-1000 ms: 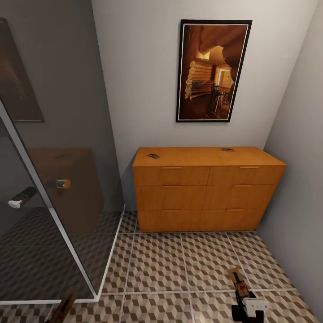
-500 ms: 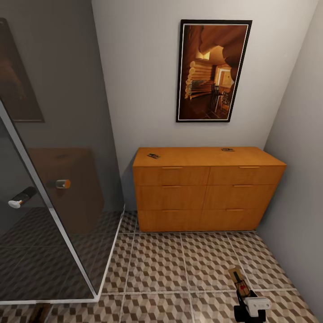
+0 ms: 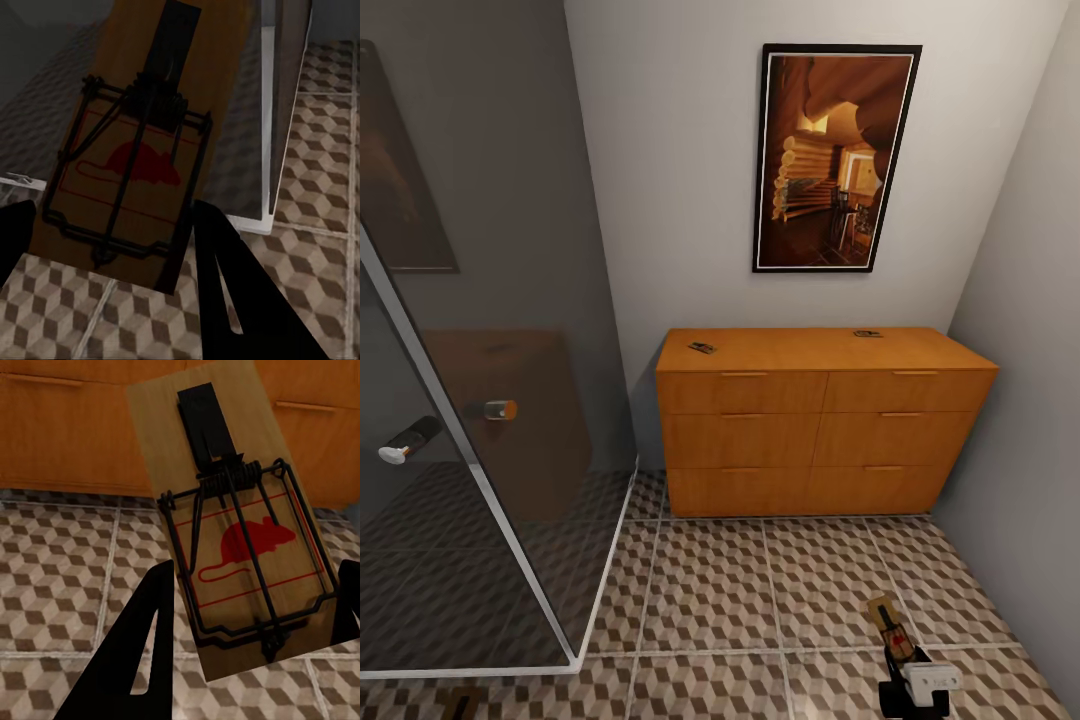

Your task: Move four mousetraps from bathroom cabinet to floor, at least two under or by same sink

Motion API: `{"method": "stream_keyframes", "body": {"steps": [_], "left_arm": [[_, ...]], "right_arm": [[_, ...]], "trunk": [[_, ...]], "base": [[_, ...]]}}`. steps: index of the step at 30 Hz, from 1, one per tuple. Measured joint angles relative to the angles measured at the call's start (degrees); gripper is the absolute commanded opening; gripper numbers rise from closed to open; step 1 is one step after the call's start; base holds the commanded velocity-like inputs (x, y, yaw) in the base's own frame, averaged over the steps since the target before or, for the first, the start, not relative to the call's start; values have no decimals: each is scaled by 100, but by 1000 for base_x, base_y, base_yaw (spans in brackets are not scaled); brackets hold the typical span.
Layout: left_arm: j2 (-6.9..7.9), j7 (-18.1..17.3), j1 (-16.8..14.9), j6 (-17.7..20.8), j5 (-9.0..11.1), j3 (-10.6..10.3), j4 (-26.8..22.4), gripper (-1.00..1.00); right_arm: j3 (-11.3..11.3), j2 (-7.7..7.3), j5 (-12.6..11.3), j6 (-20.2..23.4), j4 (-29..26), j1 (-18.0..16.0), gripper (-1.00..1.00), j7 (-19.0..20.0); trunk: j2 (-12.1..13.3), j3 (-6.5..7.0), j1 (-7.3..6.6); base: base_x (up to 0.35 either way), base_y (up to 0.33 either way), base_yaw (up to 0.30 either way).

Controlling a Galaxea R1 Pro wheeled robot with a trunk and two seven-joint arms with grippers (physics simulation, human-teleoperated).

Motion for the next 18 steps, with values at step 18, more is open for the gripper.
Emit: {"method": "stream_keyframes", "body": {"steps": [18], "left_arm": [[-3, -16, 2, 71, -4, 0, -3, -100]], "right_arm": [[-10, 13, -16, 18, 3, -1, -100, -166]], "trunk": [[0, -4, 0]], "base": [[0, 0, 186]]}}
